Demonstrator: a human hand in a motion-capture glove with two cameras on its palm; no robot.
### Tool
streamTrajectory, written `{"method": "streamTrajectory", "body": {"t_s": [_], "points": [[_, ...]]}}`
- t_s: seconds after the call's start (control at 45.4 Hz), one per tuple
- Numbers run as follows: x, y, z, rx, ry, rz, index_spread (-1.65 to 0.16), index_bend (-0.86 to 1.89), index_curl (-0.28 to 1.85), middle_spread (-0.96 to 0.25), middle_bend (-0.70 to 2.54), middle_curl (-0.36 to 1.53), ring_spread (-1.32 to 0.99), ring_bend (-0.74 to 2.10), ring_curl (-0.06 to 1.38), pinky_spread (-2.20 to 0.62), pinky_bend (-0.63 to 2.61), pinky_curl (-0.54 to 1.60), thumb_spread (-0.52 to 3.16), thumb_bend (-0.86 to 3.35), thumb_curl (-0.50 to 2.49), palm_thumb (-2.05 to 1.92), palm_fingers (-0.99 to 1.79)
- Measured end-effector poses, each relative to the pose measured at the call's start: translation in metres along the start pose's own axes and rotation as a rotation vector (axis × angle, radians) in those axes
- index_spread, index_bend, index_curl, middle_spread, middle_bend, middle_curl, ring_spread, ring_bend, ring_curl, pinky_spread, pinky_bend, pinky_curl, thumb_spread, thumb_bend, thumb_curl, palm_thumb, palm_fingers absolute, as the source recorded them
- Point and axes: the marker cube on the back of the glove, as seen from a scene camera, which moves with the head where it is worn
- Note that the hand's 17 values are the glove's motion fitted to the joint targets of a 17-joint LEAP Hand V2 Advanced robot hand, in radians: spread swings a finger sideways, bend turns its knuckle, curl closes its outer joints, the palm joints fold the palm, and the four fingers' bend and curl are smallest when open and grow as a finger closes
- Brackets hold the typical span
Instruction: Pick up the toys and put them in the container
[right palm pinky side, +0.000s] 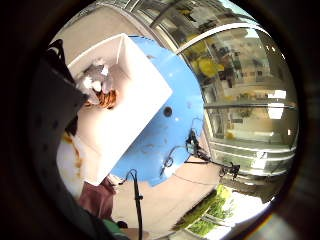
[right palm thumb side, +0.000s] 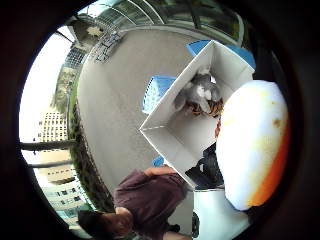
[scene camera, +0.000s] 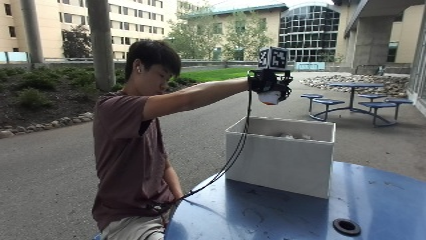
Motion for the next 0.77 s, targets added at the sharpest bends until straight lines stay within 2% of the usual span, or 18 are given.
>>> {"method": "streamTrajectory", "body": {"t_s": [0.066, 0.11, 0.132, 0.154, 0.176, 0.22, 0.308, 0.418, 0.594, 0.77], "points": [[-0.007, -0.004, 0.008, -0.093, 0.005, 0.015, -0.28, 0.85, 0.96, -0.26, 1.13, 0.84, -0.42, 1.33, 0.76, -0.39, 1.27, 0.59, 0.49, 0.04, 1.25, 0.62, 0.54], [-0.014, -0.007, 0.014, -0.174, -0.005, 0.020, -0.28, 0.72, 0.95, -0.28, 1.03, 0.82, -0.42, 1.32, 0.76, -0.39, 1.33, 0.60, 0.53, 0.02, 1.23, 0.61, 0.36], [-0.024, -0.011, 0.017, -0.214, -0.015, 0.019, -0.27, 0.55, 0.89, -0.27, 0.90, 0.77, -0.40, 1.27, 0.74, -0.35, 1.31, 0.58, 0.69, -0.03, 1.19, 0.47, -0.04], [-0.033, -0.016, 0.019, -0.246, -0.025, 0.018, -0.26, 0.52, 0.91, -0.26, 0.86, 0.77, -0.38, 1.25, 0.76, -0.33, 1.33, 0.62, 0.75, -0.04, 1.16, 0.43, -0.16], [-0.040, -0.019, 0.021, -0.266, -0.034, 0.018, -0.25, 0.37, 0.85, -0.20, 0.69, 0.71, -0.30, 1.08, 0.72, -0.25, 1.39, 0.64, 0.79, -0.12, 1.10, 0.32, -0.57], [-0.038, -0.017, 0.025, -0.270, -0.042, 0.018, -0.24, 0.24, 0.77, -0.14, 0.54, 0.64, -0.24, 0.90, 0.66, -0.19, 1.41, 0.59, 0.86, -0.13, 1.02, 0.21, -0.65], [-0.015, -0.002, 0.029, -0.223, -0.045, 0.020, -0.22, 0.08, 0.62, -0.05, 0.32, 0.55, -0.15, 0.63, 0.55, -0.10, 1.35, 0.54, 0.95, -0.10, 0.90, 0.06, -0.56], [-0.007, 0.007, 0.030, -0.180, -0.035, 0.020, -0.20, 0.07, 0.51, 0.00, 0.18, 0.49, -0.08, 0.47, 0.47, -0.03, 1.22, 0.49, 1.04, -0.06, 0.79, -0.01, -0.42], [0.052, 0.050, 0.038, -0.124, -0.003, 0.018, -0.20, 0.10, 0.43, 0.02, 0.13, 0.42, -0.03, 0.39, 0.42, 0.02, 1.06, 0.42, 1.14, -0.04, 0.65, -0.03, -0.25], [0.103, 0.084, 0.039, -0.103, -0.029, 0.113, -0.21, 0.15, 0.40, 0.01, 0.15, 0.39, -0.02, 0.38, 0.41, 0.04, 0.97, 0.38, 1.20, -0.03, 0.55, -0.02, -0.14]]}}
